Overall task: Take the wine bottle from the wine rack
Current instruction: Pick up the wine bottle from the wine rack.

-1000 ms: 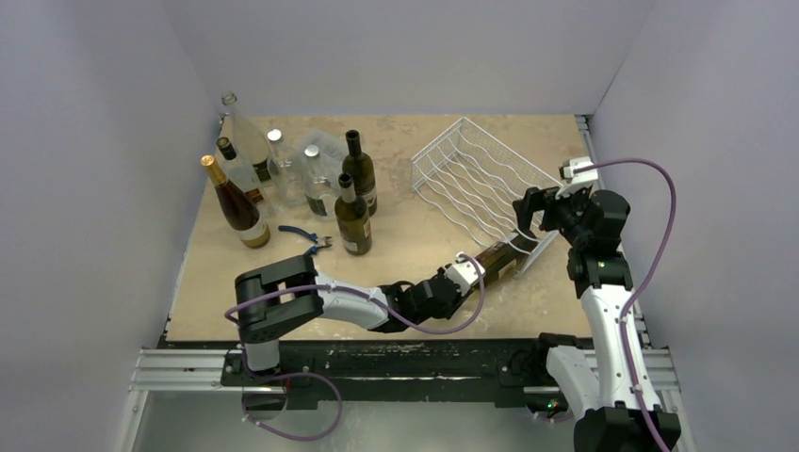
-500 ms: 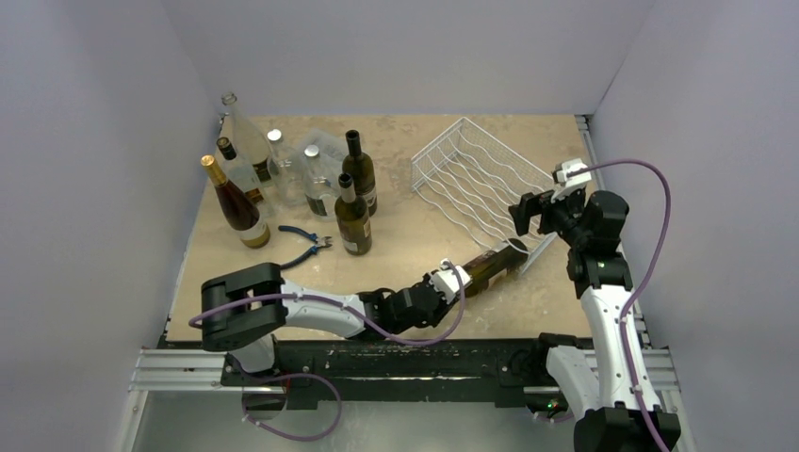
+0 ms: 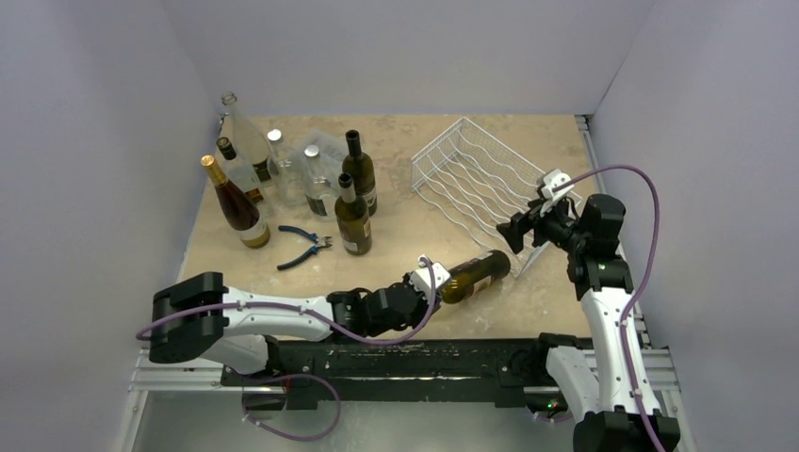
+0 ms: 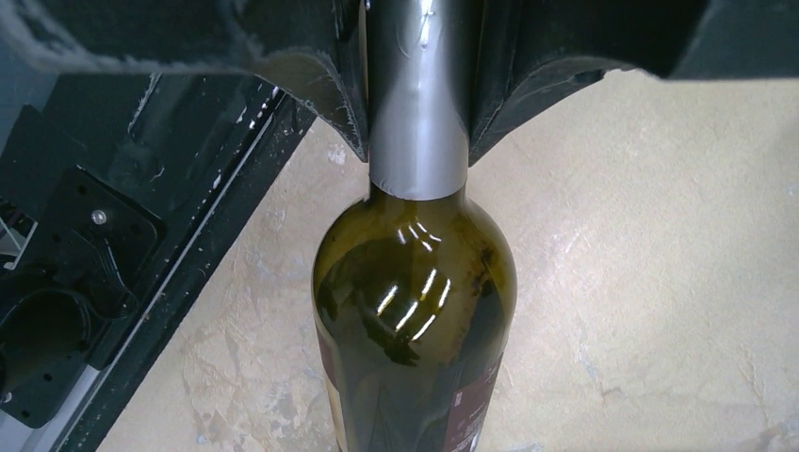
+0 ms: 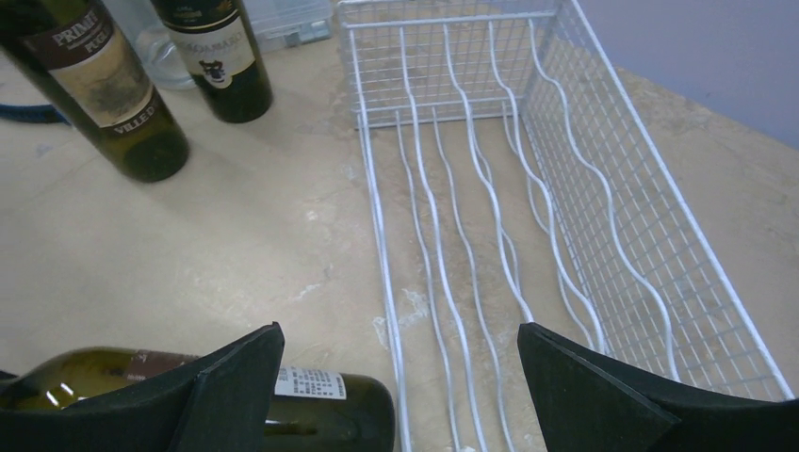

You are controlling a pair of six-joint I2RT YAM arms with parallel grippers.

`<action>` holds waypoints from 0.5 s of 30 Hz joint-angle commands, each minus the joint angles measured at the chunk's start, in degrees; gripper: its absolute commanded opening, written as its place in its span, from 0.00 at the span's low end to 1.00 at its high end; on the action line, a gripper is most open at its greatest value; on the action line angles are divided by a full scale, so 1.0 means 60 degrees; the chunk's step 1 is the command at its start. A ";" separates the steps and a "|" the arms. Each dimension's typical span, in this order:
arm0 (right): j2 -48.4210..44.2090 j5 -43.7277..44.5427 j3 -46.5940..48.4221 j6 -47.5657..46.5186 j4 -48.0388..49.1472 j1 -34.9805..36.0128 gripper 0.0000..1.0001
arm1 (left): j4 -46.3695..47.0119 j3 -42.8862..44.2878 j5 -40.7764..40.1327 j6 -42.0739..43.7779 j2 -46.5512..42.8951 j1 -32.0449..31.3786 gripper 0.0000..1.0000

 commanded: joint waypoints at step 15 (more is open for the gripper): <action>0.0401 -0.2756 0.0405 -0.3800 -0.2463 0.1562 0.99 | -0.4552 0.0995 0.0852 -0.2121 -0.2372 0.0384 0.00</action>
